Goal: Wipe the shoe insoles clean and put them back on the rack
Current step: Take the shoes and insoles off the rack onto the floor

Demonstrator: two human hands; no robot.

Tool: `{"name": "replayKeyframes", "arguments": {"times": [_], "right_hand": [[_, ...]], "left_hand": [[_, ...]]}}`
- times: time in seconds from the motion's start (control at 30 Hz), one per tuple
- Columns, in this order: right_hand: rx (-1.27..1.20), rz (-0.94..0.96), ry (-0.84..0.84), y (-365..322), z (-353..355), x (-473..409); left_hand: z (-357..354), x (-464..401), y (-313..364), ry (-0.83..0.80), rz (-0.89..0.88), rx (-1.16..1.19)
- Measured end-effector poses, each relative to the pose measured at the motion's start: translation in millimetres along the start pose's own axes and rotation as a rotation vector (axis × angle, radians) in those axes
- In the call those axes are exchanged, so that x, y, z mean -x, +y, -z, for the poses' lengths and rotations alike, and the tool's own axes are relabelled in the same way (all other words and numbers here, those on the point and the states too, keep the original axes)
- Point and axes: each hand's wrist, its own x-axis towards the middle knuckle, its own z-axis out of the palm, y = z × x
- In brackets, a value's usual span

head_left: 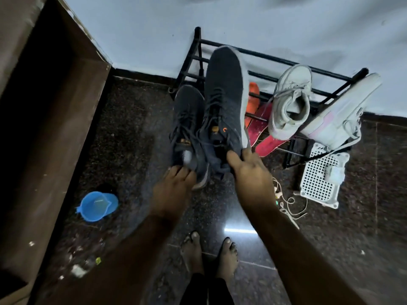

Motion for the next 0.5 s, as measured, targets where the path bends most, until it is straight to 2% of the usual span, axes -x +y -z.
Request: {"name": "replayKeyframes", "arguments": {"times": [0.1,0.3,0.43,0.5], "right_hand": [[-0.067,0.049,-0.097,-13.6,-15.2,38.9],[-0.215,-0.027,-0.264,-22.7,-65.1,121.9],[-0.265,-0.053,-0.332,-13.3,-104.0,159.9],[-0.237,-0.056,-0.308,-9.7,-123.3,177.2]], "left_hand": [[-5.9,44.7,1.2,-0.101,-0.012,-0.077],[-54.1,113.7,16.4,-0.257,-0.018,0.003],[-97.6,139.0,22.4,-0.392,0.057,0.032],[-125.2,145.8,21.8,-0.434,0.041,0.031]]}}
